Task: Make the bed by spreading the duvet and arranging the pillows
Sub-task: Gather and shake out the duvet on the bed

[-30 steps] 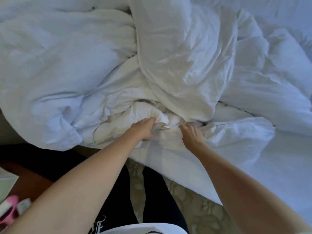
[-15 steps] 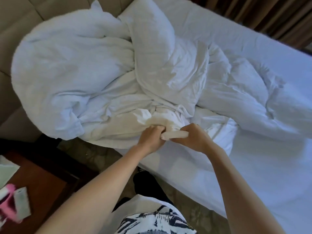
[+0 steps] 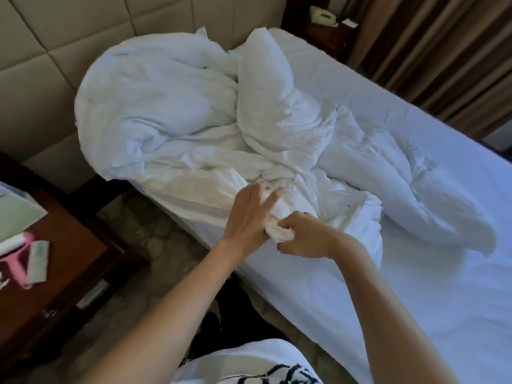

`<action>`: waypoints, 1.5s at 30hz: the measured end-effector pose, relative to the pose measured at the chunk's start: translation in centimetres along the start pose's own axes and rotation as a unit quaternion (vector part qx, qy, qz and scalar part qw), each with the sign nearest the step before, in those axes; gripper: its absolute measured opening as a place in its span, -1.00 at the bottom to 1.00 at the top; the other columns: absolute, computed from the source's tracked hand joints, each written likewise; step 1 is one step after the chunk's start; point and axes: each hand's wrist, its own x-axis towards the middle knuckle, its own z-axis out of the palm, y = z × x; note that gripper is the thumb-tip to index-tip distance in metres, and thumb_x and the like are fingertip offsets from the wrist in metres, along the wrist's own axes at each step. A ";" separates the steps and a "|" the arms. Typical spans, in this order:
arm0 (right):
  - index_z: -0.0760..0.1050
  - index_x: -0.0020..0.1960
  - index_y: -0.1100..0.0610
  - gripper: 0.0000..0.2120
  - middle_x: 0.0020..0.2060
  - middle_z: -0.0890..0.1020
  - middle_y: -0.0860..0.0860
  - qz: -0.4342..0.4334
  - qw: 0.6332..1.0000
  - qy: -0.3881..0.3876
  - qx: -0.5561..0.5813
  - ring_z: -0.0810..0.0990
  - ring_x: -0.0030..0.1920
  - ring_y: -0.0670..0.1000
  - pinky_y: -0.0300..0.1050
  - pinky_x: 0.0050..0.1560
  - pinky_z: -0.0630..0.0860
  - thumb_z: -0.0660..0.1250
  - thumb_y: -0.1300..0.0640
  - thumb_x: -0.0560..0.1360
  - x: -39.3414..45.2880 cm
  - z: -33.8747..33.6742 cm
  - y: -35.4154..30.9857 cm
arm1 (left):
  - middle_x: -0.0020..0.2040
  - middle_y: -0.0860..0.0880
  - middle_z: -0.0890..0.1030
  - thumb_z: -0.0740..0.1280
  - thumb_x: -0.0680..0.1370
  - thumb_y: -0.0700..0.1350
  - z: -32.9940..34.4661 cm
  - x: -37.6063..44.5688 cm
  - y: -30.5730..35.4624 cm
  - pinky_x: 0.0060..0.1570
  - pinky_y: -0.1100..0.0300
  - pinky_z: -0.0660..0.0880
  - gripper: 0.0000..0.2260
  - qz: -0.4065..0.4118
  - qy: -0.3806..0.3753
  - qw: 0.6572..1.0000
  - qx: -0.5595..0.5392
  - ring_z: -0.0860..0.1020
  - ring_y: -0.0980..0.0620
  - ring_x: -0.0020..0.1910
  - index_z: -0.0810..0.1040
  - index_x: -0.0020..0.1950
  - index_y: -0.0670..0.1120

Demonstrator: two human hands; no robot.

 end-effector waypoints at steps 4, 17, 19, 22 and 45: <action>0.40 -0.20 -0.14 -0.80 -0.18 0.53 -0.02 0.010 0.997 0.072 0.031 0.50 -0.13 0.05 -0.14 -0.28 0.36 0.45 0.00 0.40 -1.9 0.0 2.3 | -0.08 -0.05 0.61 0.35 0.47 -0.11 0.3 -0.1 2.0 -0.18 0.09 0.46 -0.89 -0.075 -0.164 0.975 -0.128 0.58 -0.12 -0.07 0.51 -0.03 -0.05; 0.50 0.10 0.18 -0.58 -0.03 0.60 0.07 0.019 0.991 -0.020 -0.129 0.61 0.05 0.13 -0.10 -0.05 0.45 0.31 -0.18 0.52 -2.2 5.0 12.7 | -0.36 0.01 0.42 0.28 0.40 -0.26 2.4 -3.2 9.8 -0.29 0.14 0.36 -0.82 -0.259 -0.297 0.919 -0.023 0.55 -0.14 -0.23 0.35 -0.35 -0.06; 0.48 -0.14 0.15 -0.71 -0.24 0.57 0.02 0.009 0.999 0.014 -0.045 0.62 -0.09 0.12 -0.12 -0.18 0.40 0.33 -0.09 0.53 -3.0 5.2 13.9 | -0.35 0.01 0.41 0.27 0.39 -0.27 2.4 -3.0 10.7 -0.28 0.13 0.36 -0.79 -0.264 -0.293 0.919 -0.017 0.54 -0.15 -0.21 0.31 -0.36 -0.05; 0.44 -0.22 0.15 -0.75 -0.28 0.60 0.06 0.014 0.997 0.063 0.041 0.59 -0.19 0.11 -0.12 -0.26 0.37 0.35 0.01 0.51 -3.9 5.5 13.8 | -0.35 0.00 0.40 0.28 0.40 -0.27 1.7 -2.6 11.2 -0.31 0.14 0.33 -0.77 -0.268 -0.279 0.922 -0.006 0.50 -0.13 -0.25 0.29 -0.37 -0.06; 0.36 0.21 0.11 -0.12 -0.03 0.45 -0.08 0.141 0.990 -0.017 0.024 0.45 -0.07 -0.05 -0.13 0.02 0.32 0.19 -0.61 0.26 -18.6 16.8 11.1 | -0.37 -0.01 0.52 0.28 0.34 -0.23 -0.7 -18.9 16.3 -0.30 0.12 0.41 -0.89 -0.148 -0.239 0.960 0.019 0.52 -0.10 -0.30 0.48 -0.35 -0.04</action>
